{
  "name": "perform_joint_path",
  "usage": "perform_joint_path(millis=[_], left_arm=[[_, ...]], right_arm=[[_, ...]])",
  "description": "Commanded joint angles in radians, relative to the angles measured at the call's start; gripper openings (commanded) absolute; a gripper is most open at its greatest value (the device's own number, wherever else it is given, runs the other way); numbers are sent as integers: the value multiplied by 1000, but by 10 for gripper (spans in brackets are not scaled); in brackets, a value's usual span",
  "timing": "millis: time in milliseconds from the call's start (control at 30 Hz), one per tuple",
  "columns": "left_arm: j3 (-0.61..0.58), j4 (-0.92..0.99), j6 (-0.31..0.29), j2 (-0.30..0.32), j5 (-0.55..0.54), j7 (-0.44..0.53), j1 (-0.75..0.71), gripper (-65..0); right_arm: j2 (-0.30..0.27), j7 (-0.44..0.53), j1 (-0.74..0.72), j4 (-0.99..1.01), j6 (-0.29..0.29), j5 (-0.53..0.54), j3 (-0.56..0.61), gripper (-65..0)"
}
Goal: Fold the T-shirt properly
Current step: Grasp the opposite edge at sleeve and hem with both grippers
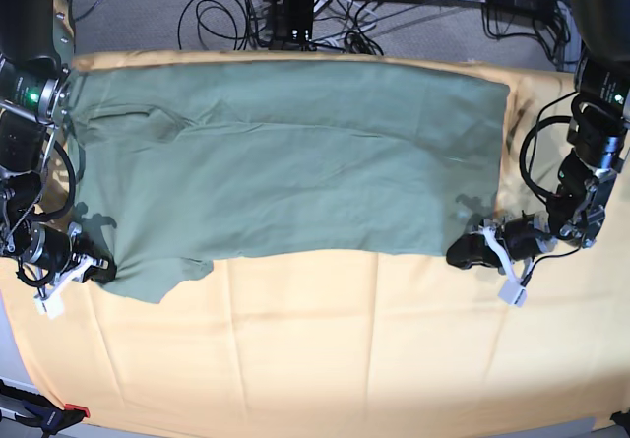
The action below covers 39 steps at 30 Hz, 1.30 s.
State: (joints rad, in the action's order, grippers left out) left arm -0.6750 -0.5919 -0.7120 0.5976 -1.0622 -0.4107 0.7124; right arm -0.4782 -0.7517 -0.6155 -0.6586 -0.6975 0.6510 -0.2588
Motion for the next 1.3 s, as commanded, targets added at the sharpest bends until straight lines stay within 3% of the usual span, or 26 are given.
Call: perform_joint_path(millis=[0, 167, 300, 467, 533, 633, 733, 933, 1100, 1267], left_arm=[[10, -2, 14, 12, 37, 12, 19, -650], [94, -2, 14, -3, 126, 106, 29, -650], [159, -2, 33, -28, 206, 178, 49, -650], [161, -2, 33, -63, 337, 266, 88, -650], [161, -2, 36, -72, 373, 301, 98, -650], [161, -2, 63, -74, 381, 308, 99, -650], [161, -2, 16, -72, 381, 301, 94, -650], [161, -23, 14, -65, 347, 298, 92, -650], [161, -27, 14, -56, 347, 297, 58, -650], [161, -82, 14, -54, 344, 297, 24, -650]], right_arm=[[-21, 61, -32, -14, -1, -21, -3, -650], [-18, 140, -33, -14, -1, -150, -3, -650], [-18, 177, -33, -14, -1, -159, -3, -650], [-18, 251, -33, -14, 0, -195, -3, -650], [-16, 262, -33, -14, 33, -217, -3, -650], [-16, 261, -33, -14, 33, -235, -3, -650], [-20, 259, -33, -14, -1, -232, -3, -650], [-22, 252, -32, -14, -1, -184, -1, -650], [-21, 124, -27, -15, -1, -81, -1, -650], [-23, 117, -27, -24, -1, -47, -1, -650]])
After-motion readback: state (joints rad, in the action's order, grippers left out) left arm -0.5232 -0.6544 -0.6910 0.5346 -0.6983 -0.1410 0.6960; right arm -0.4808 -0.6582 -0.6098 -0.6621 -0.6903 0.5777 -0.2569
